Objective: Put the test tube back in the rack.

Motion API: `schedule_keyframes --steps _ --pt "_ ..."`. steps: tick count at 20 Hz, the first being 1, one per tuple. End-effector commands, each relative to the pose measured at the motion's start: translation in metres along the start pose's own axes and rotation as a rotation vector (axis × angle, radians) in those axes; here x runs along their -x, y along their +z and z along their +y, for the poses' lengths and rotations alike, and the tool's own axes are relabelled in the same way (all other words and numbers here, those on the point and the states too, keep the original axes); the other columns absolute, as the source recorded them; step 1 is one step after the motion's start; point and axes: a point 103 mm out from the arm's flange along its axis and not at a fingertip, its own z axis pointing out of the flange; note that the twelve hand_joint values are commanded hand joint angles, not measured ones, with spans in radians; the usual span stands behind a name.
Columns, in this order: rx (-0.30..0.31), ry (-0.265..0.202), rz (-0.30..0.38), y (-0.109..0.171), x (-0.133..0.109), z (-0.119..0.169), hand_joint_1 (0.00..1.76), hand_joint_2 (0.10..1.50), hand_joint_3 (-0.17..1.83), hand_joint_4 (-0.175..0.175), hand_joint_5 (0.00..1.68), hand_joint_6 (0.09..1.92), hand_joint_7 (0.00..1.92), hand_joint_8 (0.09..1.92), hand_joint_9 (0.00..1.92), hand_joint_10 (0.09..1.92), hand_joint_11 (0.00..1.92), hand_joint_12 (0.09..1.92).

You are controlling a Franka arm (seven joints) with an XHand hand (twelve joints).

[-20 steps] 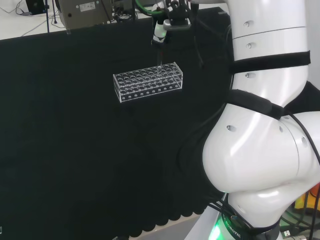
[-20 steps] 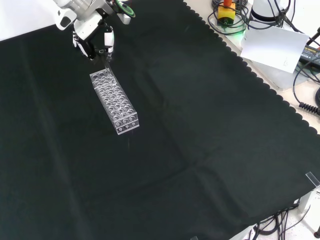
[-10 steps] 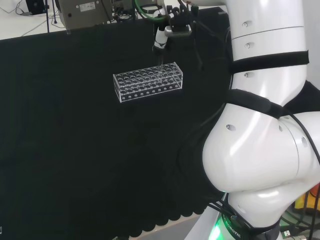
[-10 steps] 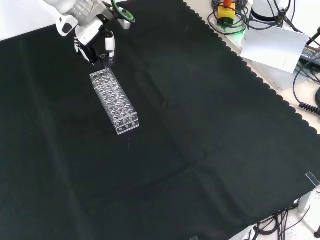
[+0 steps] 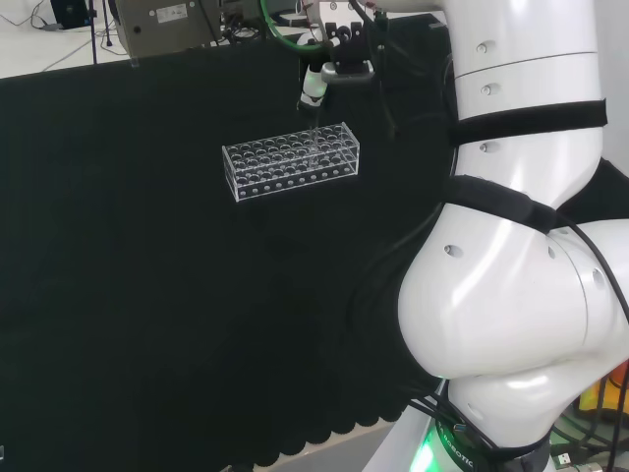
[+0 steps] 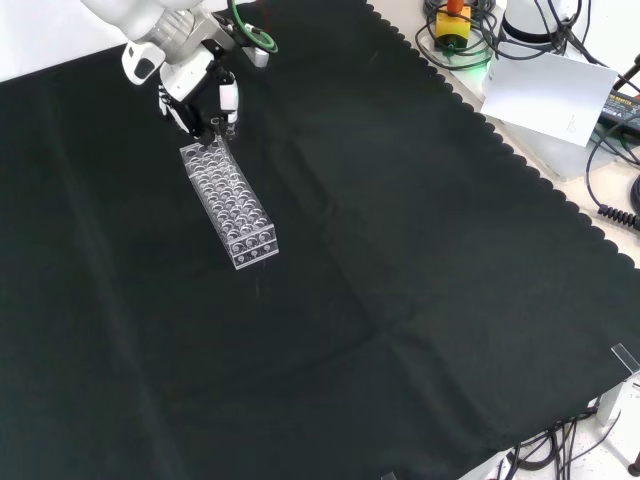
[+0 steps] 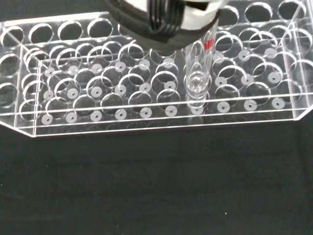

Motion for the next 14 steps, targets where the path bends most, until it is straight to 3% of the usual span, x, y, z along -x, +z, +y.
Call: schedule_keyframes --steps 1,14 --pt "-0.011 -0.008 0.004 0.006 -0.003 0.002 1.42 0.96 0.00 -0.175 1.29 0.27 1.36 0.72 1.40 0.09 0.70 1.22" --pt "-0.036 -0.020 0.015 0.020 -0.008 0.004 1.42 0.96 0.00 -0.175 1.30 0.27 1.36 0.72 1.40 0.09 0.69 1.22"
